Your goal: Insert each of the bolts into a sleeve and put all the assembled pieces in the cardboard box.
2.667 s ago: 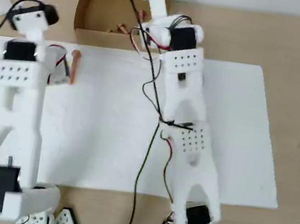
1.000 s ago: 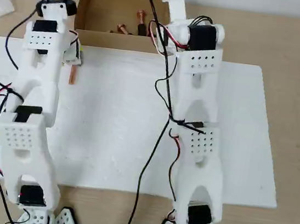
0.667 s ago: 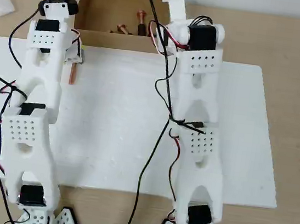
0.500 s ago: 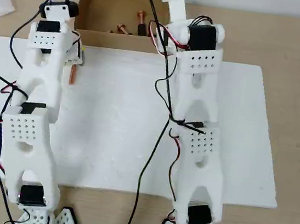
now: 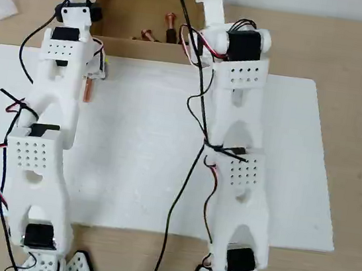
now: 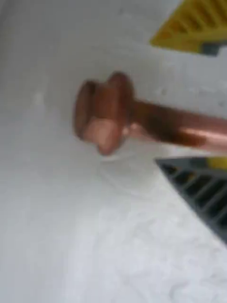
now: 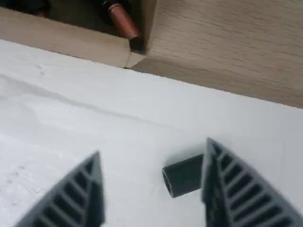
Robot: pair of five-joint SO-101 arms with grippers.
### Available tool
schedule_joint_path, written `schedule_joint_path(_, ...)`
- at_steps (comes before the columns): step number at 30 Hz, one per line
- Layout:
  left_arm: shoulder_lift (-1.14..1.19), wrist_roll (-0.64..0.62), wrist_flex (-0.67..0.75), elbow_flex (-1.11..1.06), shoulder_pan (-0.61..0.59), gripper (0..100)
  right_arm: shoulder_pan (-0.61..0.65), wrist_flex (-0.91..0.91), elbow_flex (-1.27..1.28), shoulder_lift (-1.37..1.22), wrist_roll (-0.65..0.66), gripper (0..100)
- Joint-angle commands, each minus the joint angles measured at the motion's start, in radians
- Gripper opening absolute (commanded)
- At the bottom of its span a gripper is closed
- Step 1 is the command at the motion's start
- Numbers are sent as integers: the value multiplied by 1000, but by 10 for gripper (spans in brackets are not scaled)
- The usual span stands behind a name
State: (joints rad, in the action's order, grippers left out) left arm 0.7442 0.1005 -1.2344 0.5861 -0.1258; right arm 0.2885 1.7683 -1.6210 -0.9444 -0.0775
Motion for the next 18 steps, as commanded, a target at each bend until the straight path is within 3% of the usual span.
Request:
schedule_joint_path(1, -18, -3, 18, 51, 9, 167, -13, 20, -33, 82, 2, 175)
schedule_joint_path(18, 119, -58, 23, 137, -3, 167, -13, 20, -33, 82, 2, 175)
